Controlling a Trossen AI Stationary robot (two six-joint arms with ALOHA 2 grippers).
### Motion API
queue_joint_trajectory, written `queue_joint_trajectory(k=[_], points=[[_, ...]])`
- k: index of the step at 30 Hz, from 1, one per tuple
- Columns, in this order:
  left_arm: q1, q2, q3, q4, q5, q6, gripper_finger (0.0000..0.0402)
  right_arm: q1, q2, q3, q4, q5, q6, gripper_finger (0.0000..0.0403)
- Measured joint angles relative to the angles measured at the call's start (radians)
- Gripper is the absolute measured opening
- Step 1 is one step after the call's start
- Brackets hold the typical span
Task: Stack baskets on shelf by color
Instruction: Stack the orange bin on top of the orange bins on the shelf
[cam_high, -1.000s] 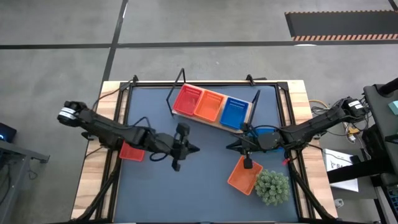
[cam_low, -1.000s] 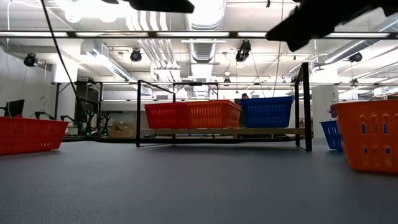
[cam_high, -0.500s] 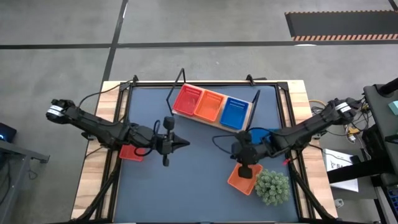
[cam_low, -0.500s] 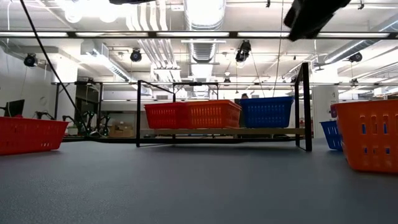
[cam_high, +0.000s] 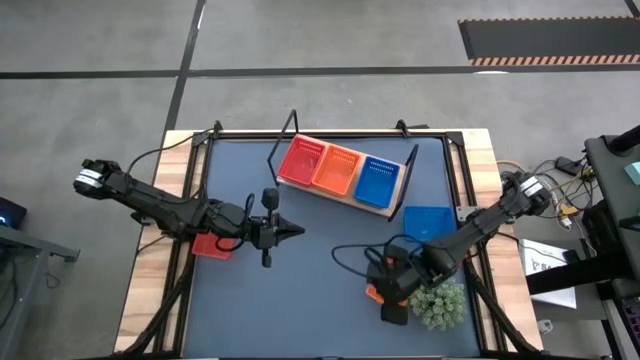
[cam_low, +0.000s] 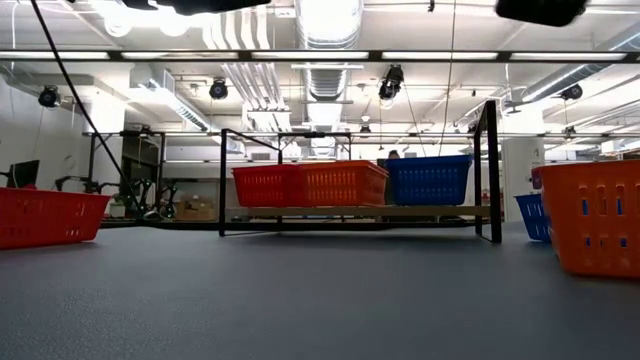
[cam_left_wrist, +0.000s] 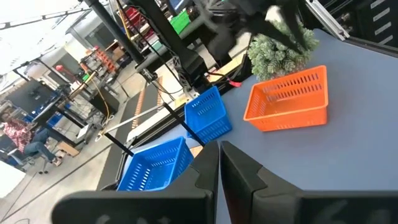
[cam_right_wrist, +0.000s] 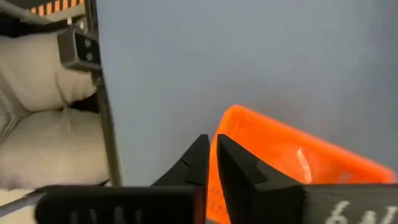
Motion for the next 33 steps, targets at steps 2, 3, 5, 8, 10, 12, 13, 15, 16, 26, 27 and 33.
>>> queue_joint_trajectory(k=[2,3,5,8,10,12,13,15,16,26,27,33], points=[[-0.001,0.000,0.000,0.000,0.000,-0.002,0.0000,0.017,0.027,0.002,-0.001,-0.017,0.049,0.0038],[-0.001,0.000,0.000,0.000,0.000,-0.003,0.0000,0.026,0.040,0.002,-0.002,-0.017,0.075,0.0049],[-0.001,0.000,0.000,0.000,0.000,-0.008,0.0000,0.041,0.065,0.002,-0.003,-0.016,0.099,0.0073],[-0.002,0.000,0.000,0.000,0.000,-0.010,0.0000,0.066,0.106,0.003,-0.003,-0.016,0.125,0.0112],[-0.003,0.000,0.000,0.000,0.000,-0.010,0.0000,0.078,0.138,0.007,-0.004,-0.019,0.145,0.0135],[-0.004,0.000,-0.001,0.000,0.000,-0.012,0.0000,0.084,0.171,0.017,-0.005,-0.020,0.168,0.0153],[-0.004,0.000,-0.001,0.000,0.000,-0.019,0.0000,0.085,0.187,0.022,-0.005,-0.018,0.184,0.0160],[-0.005,0.000,-0.002,0.000,0.000,-0.034,0.0000,0.086,0.217,0.031,-0.034,-0.012,0.219,0.0169],[-0.005,0.000,-0.002,0.000,0.000,-0.035,0.0000,0.086,0.233,0.036,-0.056,-0.011,0.231,0.0171],[-0.005,-0.085,-0.004,0.006,-0.062,0.087,0.0000,0.089,0.321,0.047,-0.106,-0.015,0.269,0.0149],[-0.005,-0.094,-0.012,0.007,-0.062,0.075,0.0000,0.089,0.324,0.046,-0.106,-0.012,0.271,0.0144],[-0.012,-0.149,-0.085,0.020,-0.061,0.067,0.0000,0.091,0.350,0.045,-0.097,0.003,0.248,0.0097]])
